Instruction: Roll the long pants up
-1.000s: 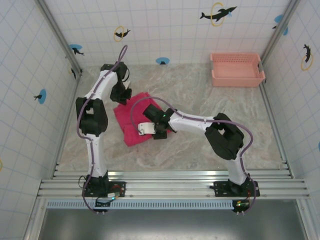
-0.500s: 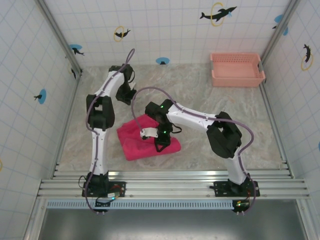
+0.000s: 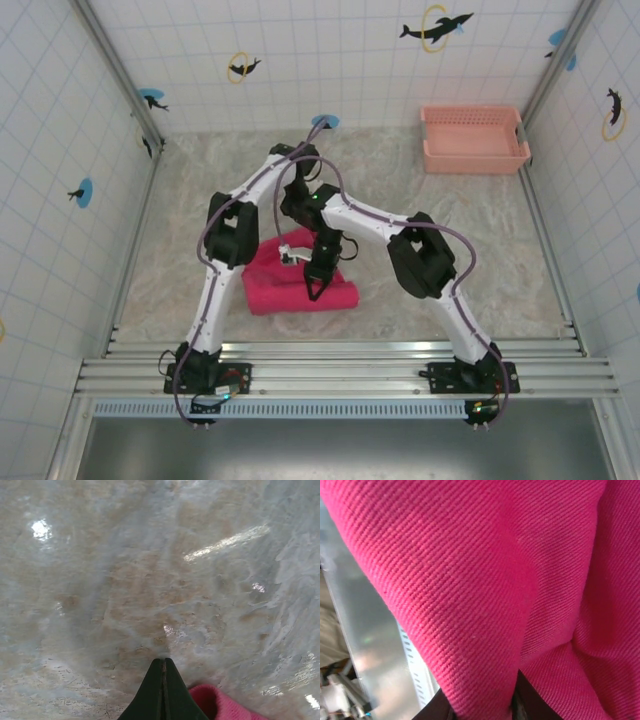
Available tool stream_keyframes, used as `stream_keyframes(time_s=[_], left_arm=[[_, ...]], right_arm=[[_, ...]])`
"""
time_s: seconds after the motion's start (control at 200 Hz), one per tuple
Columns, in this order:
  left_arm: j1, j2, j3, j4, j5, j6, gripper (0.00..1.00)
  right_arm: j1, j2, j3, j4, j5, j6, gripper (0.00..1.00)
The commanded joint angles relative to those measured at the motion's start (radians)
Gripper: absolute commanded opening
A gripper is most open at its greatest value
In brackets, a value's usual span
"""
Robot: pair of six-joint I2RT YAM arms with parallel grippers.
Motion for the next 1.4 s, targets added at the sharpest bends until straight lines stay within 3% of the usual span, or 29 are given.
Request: stream_keyframes(time_s=[0.0,0.155,0.285,0.39,0.505,0.585,0.716,1.026,1.146,1.391], left_arm=[[0.047,-0.013,-0.011,0.002,-0.057,-0.083,0.00],[0.154,-0.165,-0.031,0.028,-0.165,-0.082,0.00],[0.172,-0.366,-0.118,0.125,-0.290,0.041,0.00],[0.171,-0.520,-0.253,0.202,-0.240,0.103,0.00],[0.168,-0.708,-0.517,0.355,-0.096,0.136,0.00],[0.158,-0.787,-0.657,0.385,-0.064,0.156,0.00],[0.138,-0.791,-0.767,0.379,-0.009,0.154,0.01],[0.109,-0.660,-0.745,0.322,-0.074,0.090,0.00],[0.109,-0.714,-0.741,0.316,-0.125,0.059,0.00],[0.108,-0.852,-0.771,0.341,-0.104,0.039,0.00]], right_arm=[[-0.032,0.079,0.078,-0.049,-0.134,0.073,0.21],[-0.075,0.134,0.129,-0.044,-0.215,0.133,0.21],[-0.125,0.197,0.185,-0.013,-0.316,0.244,0.20],[-0.144,0.243,0.241,0.043,-0.314,0.357,0.20],[-0.158,0.296,0.294,0.106,-0.326,0.456,0.21],[-0.165,0.328,0.322,0.133,-0.330,0.504,0.21],[-0.177,0.363,0.330,0.169,-0.350,0.541,0.21],[-0.229,0.374,0.318,0.187,-0.346,0.558,0.21],[-0.255,0.380,0.315,0.197,-0.350,0.570,0.21],[-0.298,0.425,0.318,0.231,-0.362,0.609,0.20]])
